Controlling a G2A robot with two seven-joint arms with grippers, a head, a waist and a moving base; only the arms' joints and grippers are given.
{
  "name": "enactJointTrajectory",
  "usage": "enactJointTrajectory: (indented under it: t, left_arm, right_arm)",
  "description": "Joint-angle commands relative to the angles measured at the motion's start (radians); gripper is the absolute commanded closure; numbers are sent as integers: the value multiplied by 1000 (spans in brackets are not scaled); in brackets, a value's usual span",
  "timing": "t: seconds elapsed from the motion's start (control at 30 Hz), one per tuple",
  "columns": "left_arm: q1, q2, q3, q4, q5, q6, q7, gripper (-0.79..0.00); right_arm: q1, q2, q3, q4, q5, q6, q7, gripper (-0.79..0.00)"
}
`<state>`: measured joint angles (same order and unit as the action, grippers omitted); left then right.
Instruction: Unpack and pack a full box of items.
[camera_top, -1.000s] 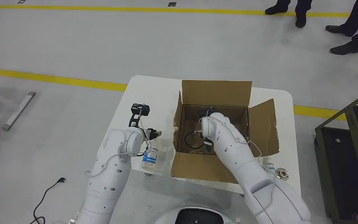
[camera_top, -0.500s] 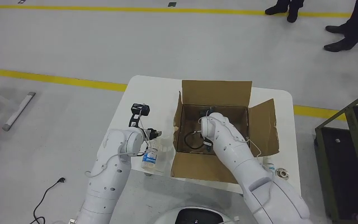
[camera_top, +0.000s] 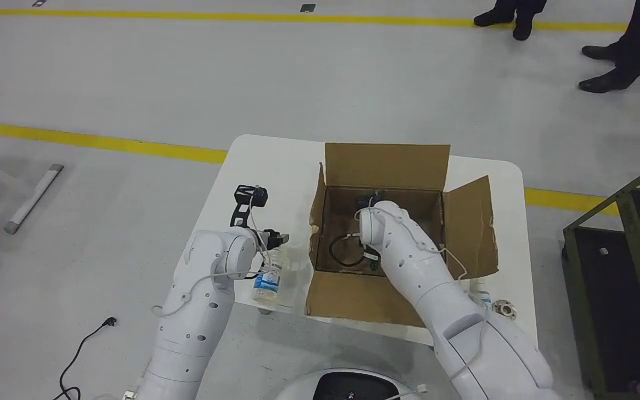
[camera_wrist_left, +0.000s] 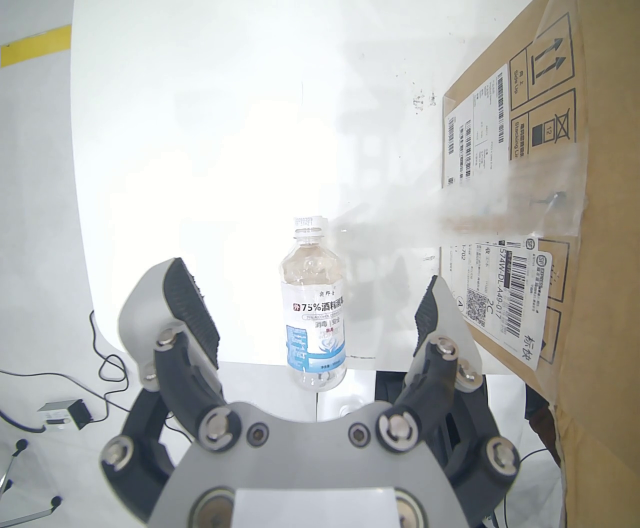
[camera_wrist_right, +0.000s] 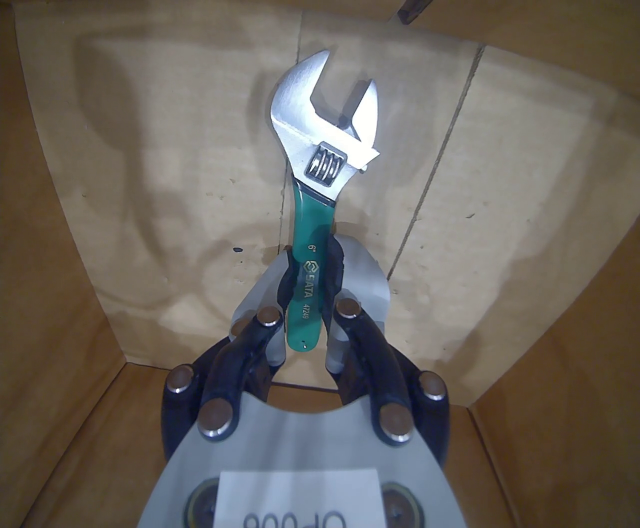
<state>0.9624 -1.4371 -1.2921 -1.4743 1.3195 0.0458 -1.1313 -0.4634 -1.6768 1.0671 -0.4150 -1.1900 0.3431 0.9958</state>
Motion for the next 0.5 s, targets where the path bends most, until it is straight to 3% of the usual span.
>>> enactJointTrajectory:
  t: [0.0, 0.47]
  left_arm:
    - [0, 0, 0, 0, 0, 0, 0, -785]
    - [0, 0, 0, 0, 0, 0, 0, -785]
  right_arm:
    - [2, 1, 1, -4, 1, -6, -3, 0]
    - [-30, 35, 19, -176, -62, -59, 47, 0]
